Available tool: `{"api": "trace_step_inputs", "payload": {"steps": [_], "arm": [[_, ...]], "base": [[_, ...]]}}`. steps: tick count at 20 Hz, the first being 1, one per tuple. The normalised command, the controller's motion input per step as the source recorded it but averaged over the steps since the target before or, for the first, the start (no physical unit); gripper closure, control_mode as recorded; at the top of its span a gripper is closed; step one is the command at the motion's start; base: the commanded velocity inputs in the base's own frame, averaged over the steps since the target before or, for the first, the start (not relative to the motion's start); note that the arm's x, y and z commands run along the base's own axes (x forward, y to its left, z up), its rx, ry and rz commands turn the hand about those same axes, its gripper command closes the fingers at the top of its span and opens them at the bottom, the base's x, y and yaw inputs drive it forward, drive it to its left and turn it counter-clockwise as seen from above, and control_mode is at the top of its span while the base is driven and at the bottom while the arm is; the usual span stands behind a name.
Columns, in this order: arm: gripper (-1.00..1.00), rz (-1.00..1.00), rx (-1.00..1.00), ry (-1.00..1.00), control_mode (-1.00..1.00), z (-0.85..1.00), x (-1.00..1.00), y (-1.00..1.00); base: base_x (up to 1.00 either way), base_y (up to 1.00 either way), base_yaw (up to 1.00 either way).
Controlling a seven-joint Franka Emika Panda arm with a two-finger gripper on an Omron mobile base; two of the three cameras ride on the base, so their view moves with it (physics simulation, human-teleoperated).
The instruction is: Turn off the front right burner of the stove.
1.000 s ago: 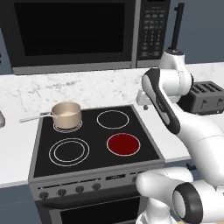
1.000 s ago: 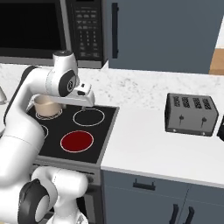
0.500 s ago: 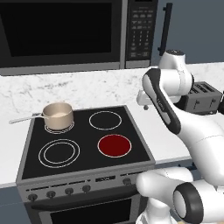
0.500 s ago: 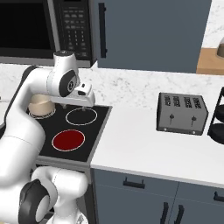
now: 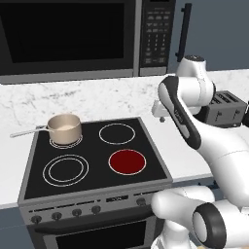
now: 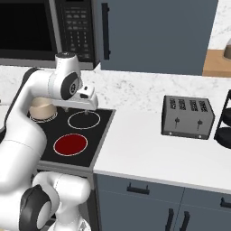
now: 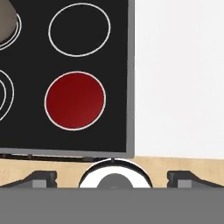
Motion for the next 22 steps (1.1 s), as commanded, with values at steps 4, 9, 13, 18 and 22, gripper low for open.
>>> {"api": "trace_step_inputs", "payload": {"steps": [4, 9, 13, 18, 22], "arm": [[-1.00, 0.10, -0.08, 0.00, -1.00, -0.08, -0.27, 0.59], [-1.00, 0.20, -0.23, 0.01, -1.00, -0.43, -0.42, 1.00], [-1.00, 0.24, -0.37, 0.00, -1.00, -0.70, -0.54, 1.00], [-1.00, 0.26, -0.47, 0.00, -1.00, -0.84, -0.52, 1.00], [-1.00, 0.24, -0.45, 0.00, -1.00, -0.95, -0.48, 1.00]], "base": [[0.00, 0.00, 0.00], [0.00, 0.00, 0.00], [0.00, 0.00, 0.00], [0.00, 0.00, 0.00], [0.00, 0.00, 0.00]]}}
